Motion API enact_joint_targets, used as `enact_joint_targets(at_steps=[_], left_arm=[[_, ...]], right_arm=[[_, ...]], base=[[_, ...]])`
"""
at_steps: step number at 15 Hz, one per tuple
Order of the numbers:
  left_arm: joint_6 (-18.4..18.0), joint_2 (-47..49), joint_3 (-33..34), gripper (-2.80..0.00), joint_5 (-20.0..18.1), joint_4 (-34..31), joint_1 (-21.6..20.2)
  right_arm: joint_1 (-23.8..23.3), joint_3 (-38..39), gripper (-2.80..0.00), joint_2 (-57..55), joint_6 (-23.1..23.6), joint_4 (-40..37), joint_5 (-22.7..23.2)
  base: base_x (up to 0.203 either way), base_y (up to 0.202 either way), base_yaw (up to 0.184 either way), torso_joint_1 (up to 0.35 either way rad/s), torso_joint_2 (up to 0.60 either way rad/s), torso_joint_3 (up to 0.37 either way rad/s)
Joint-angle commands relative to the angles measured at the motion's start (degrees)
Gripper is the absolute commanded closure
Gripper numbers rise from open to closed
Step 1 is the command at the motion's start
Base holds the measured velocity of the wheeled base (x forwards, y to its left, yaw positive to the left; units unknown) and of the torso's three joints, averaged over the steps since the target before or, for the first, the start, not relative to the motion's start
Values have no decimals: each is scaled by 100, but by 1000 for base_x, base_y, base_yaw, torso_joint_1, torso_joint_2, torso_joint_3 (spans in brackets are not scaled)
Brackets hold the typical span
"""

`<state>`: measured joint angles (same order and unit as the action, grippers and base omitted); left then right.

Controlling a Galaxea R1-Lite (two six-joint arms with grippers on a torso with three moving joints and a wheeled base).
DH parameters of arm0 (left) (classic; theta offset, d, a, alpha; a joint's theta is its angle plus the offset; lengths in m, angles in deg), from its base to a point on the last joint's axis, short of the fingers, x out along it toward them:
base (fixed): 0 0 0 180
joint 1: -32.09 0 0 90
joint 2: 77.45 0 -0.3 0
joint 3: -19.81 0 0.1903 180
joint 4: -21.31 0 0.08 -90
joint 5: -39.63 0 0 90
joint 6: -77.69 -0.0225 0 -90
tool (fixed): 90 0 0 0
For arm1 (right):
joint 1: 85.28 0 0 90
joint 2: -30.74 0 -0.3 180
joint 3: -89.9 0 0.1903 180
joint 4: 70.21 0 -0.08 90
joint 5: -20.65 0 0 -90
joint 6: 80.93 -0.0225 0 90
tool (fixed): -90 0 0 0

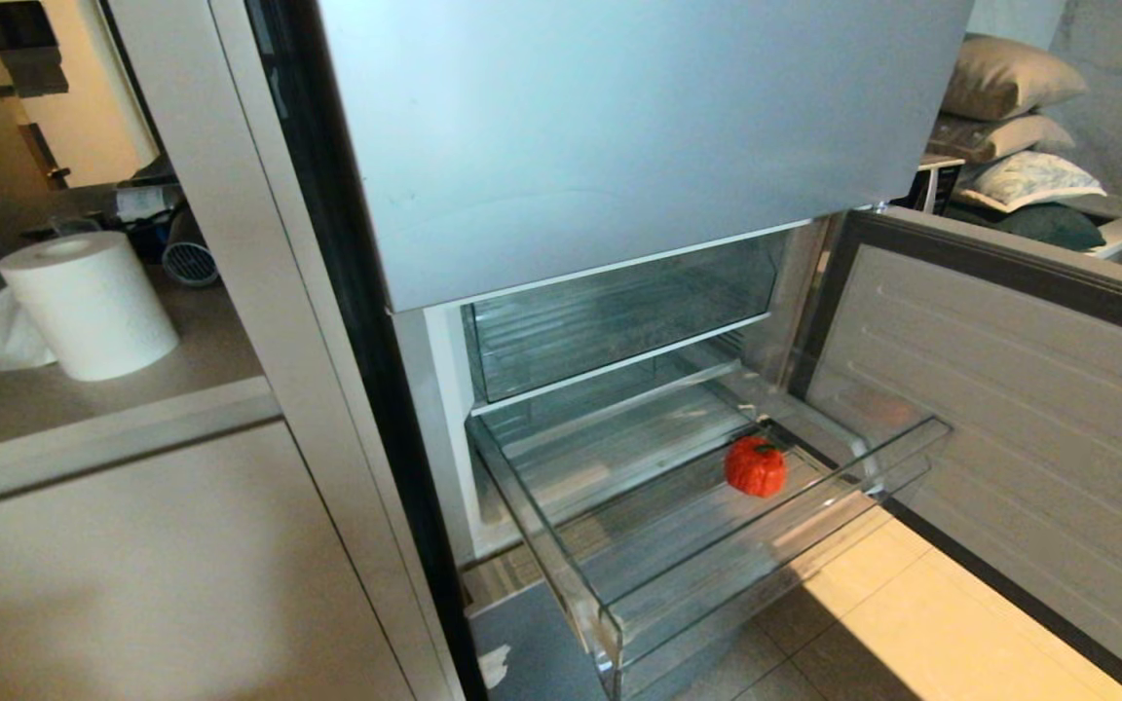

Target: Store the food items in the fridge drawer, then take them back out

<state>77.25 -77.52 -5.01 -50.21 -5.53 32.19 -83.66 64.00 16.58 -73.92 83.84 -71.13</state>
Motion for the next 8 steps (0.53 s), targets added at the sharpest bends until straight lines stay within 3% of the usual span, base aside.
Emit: enact_joint_targets(at_steps=[1, 3, 8], left_arm=[[4, -1, 2, 0, 2, -2, -1], [-4, -1, -1, 0, 2, 1, -1], [9, -1, 3, 0, 2, -4, -1]], right_arm=[[-198, 123, 0, 679, 16, 26, 152], [-204, 192, 0, 1356, -7, 103, 218], [-206, 253, 0, 1408, -77, 198, 231]], base=[[0, 0, 0, 0, 0, 0], [0, 0, 0, 0, 0, 0], [0, 0, 0, 0, 0, 0]])
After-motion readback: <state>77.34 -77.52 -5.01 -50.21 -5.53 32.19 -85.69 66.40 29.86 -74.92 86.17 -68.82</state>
